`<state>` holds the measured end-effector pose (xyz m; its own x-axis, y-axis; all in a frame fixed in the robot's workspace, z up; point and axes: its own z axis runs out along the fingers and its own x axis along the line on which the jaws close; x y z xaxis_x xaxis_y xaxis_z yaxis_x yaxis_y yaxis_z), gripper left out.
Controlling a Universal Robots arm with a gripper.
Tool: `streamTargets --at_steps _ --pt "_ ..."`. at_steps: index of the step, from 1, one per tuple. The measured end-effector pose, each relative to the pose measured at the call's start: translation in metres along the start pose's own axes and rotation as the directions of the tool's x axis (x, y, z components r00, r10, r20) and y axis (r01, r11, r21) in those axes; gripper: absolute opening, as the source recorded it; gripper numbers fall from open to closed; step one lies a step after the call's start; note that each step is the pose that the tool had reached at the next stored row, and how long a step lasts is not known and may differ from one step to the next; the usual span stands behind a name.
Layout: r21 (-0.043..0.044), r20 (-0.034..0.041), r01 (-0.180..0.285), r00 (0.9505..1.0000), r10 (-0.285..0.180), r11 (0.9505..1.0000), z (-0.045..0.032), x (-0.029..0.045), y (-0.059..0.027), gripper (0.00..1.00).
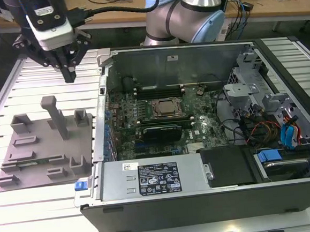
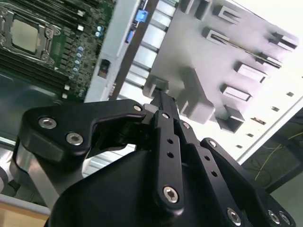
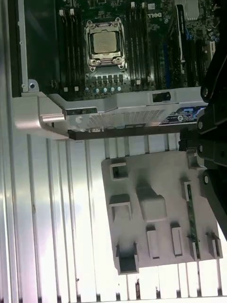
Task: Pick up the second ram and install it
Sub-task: 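Reach for the second ram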
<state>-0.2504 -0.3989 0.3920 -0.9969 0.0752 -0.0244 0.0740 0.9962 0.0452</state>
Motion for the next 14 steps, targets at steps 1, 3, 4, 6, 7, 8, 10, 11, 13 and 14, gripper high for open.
streamTargets --at_steps 1,3,4,6,7,8,10,11,13,14 --pt "0.0 0.0 0.0 1.0 0.0 1.0 -0.0001 0.0072 -0.0005 0.08" --pt "0.0 0.0 0.0 1.0 0.0 1.0 -0.0001 0.0144 -0.0011 0.08" --pt "0.0 0.0 0.0 1.0 0.0 1.0 -0.0001 0.0204 -0.0015 0.08" --pt "0.0 0.0 0.0 1.0 0.0 1.0 -0.0002 0.0325 -0.0024 0.08" --pt "0.0 0.0001 0.0 1.0 0.0 1.0 -0.0001 0.0381 -0.0029 0.08" --pt "0.0 0.0 0.0 1.0 0.0 1.0 -0.0001 0.0431 -0.0032 0.08" --pt "0.0 0.0001 0.0 1.0 0.0 1.0 0.0 0.0554 -0.0041 0.08" --pt "0.0001 0.0 0.0 1.0 0.0 1.0 0.0 0.0629 -0.0047 0.08" --pt "0.0 0.0 0.0 1.0 0.0 1.0 0.0 0.0745 -0.0056 0.08" --pt "0.0 0.0001 0.0 1.0 0.0 1.0 0.0001 0.0799 -0.006 0.08"
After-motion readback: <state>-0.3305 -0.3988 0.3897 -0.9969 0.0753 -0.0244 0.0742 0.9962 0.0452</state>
